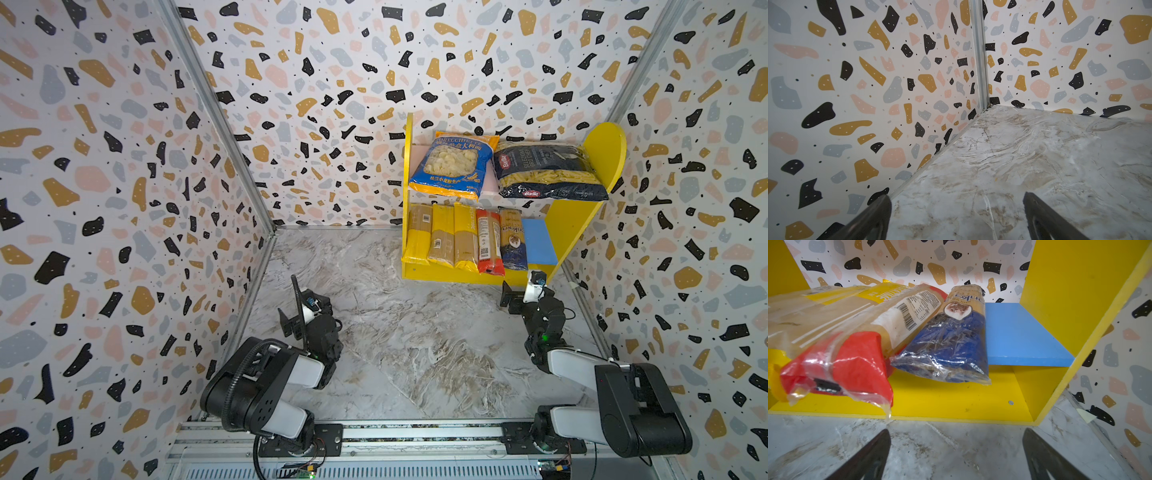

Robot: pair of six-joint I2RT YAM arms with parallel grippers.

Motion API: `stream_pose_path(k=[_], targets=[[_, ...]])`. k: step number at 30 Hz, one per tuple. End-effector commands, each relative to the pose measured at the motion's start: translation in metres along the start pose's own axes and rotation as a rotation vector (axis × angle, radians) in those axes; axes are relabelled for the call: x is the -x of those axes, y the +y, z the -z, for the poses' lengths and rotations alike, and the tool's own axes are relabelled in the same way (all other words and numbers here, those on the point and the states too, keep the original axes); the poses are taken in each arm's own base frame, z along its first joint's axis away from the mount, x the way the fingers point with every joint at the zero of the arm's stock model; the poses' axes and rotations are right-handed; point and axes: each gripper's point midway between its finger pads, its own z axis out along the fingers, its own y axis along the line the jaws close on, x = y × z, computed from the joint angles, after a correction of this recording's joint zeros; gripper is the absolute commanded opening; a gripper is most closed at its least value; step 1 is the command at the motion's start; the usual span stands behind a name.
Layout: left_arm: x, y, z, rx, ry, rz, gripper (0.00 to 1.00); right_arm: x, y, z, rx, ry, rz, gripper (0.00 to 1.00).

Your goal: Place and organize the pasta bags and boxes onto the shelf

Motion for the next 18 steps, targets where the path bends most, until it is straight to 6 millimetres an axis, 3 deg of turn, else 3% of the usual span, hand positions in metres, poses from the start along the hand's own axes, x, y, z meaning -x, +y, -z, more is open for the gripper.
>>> stream_pose_path(k=[1, 4, 5, 9, 12, 15, 18], targets=[[0.006, -0.009, -0.006, -0.035, -0.006, 0.003, 0.98, 0.011, -0.005, 0.004, -0.022, -0.044, 0.019, 0.99], [0.007, -0.002, -0.003, -0.022, -0.015, 0.029, 0.96, -0.008, -0.005, 0.008, -0.028, -0.022, 0.025, 0.99], [0.007, 0.003, -0.001, -0.013, -0.024, 0.046, 1.00, -0.015, -0.007, 0.010, -0.039, -0.027, 0.013, 0.99], [0.007, 0.015, 0.000, 0.045, -0.023, 0.081, 0.99, -0.020, 0.011, 0.014, 0.007, -0.075, 0.087, 0.99], [0.007, 0.017, 0.002, 0.038, -0.027, 0.091, 1.00, -0.022, 0.005, 0.011, -0.004, -0.097, 0.061, 0.99], [0.005, 0.045, 0.006, 0.206, -0.017, 0.156, 1.00, -0.029, 0.008, 0.004, 0.025, -0.047, 0.066, 0.99], [0.002, 0.062, 0.015, 0.233, -0.034, 0.218, 1.00, -0.031, 0.011, 0.001, 0.042, -0.030, 0.073, 0.99]])
